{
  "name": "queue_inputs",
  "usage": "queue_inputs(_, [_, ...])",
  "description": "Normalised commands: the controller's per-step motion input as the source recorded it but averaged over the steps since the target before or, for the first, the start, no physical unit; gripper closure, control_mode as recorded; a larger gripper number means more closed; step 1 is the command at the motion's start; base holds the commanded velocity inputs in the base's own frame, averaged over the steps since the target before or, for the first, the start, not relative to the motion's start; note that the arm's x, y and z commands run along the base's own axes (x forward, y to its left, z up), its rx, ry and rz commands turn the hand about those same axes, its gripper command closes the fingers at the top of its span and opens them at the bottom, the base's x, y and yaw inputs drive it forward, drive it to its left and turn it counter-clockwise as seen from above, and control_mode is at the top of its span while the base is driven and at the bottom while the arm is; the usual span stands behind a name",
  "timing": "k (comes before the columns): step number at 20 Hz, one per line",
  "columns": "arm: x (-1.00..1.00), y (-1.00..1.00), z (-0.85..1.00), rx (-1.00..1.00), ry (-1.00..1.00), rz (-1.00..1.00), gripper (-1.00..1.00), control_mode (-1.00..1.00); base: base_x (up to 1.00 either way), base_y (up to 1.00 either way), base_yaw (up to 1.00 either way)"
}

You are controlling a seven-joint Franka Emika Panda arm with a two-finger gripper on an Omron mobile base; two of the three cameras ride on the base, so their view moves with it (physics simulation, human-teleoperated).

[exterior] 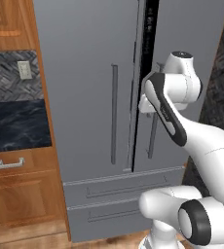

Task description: Retrieve the sausage and cheese from the fridge and place them on the cutting board on the counter.

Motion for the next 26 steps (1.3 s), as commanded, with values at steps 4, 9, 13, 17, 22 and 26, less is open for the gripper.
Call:
queue_inputs(4, [0.0,0.0,0.0,0.0,0.0,0.0,-1.0,1.0,-0.47,-0.13,0.0])
queue_inputs(9, [0.0,0.0,0.0,0.0,0.0,0.0,-1.0,1.0,-0.34,-0.17,0.0])
queue_inputs(13, [0.0,0.0,-0.03,0.04,-0.06,0.0,-1.0,-1.0,0.0,0.0,0.0])
queue_inputs(17, [-0.02,-0.04,-0.01,0.23,-0.41,0.0,-1.0,-1.0,0.0,0.0,0.0])
queue_inputs(22, [0.0,-0.02,0.32,0.04,-0.09,-0.07,-1.0,-1.0,0.0,0.0,0.0])
queue_inputs(26, [0.09,-0.07,0.32,-0.04,0.0,-0.17,-1.0,-1.0,0.0,0.0,0.0])
